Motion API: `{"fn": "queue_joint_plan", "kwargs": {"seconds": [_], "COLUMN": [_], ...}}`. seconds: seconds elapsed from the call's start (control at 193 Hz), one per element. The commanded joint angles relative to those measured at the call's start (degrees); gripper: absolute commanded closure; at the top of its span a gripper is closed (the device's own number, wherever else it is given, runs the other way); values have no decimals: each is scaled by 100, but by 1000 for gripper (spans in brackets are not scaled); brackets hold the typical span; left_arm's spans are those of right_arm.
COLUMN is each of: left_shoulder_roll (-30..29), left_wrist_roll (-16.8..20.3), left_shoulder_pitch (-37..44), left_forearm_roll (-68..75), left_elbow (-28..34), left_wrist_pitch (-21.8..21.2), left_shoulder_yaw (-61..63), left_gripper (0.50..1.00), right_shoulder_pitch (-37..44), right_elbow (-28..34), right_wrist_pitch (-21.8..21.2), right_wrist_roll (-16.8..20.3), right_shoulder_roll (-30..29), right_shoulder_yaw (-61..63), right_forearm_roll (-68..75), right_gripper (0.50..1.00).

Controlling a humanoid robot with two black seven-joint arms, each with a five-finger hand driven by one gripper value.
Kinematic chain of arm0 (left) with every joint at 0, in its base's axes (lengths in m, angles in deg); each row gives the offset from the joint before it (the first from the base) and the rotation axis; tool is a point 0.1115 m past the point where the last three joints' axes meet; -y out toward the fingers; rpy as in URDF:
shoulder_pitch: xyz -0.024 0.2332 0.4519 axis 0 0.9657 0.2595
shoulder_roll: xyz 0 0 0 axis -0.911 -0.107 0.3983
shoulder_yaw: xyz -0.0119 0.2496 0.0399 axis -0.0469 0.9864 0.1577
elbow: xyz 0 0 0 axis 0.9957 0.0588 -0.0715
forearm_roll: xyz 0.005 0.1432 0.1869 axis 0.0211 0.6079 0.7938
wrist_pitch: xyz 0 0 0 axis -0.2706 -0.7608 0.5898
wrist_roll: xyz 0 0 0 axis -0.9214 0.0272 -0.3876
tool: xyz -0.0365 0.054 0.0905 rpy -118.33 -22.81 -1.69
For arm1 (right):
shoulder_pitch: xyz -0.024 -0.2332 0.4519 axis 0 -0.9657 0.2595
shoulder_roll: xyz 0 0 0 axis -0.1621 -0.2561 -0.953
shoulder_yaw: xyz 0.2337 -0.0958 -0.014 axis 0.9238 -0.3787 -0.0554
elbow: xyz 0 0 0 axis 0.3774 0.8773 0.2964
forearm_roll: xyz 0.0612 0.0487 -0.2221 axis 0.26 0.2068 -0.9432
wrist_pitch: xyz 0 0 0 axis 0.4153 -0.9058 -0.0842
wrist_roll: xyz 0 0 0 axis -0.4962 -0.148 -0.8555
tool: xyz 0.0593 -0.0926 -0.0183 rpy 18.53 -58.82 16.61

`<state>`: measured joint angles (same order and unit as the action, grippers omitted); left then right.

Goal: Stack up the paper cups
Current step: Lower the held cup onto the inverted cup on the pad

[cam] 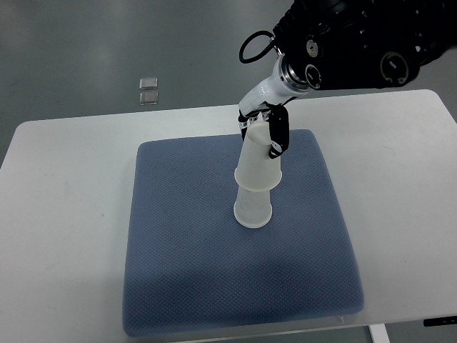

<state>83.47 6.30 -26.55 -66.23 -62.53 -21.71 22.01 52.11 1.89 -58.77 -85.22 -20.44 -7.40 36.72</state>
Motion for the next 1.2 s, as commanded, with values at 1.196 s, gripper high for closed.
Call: {"fn": "queue_joint_plan", "kwargs": {"seconds": [1.196], "left_shoulder_roll": [0], "left_wrist_roll": [-4], "left_shoulder_pitch": [0], "left_forearm_roll": [1], "left_elbow": [8], "left_wrist_pitch": [1], "left_shoulder_yaw": [-9], "left_gripper": [500], "right_shoulder_pitch": [-341], "right_elbow": [107], "right_wrist_pitch": [481], "right_wrist_roll": [-18], "right_shoulder_roll": [-13], "right_shoulder_yaw": [45], "right_forearm_roll": [43], "right_gripper": [720]}}
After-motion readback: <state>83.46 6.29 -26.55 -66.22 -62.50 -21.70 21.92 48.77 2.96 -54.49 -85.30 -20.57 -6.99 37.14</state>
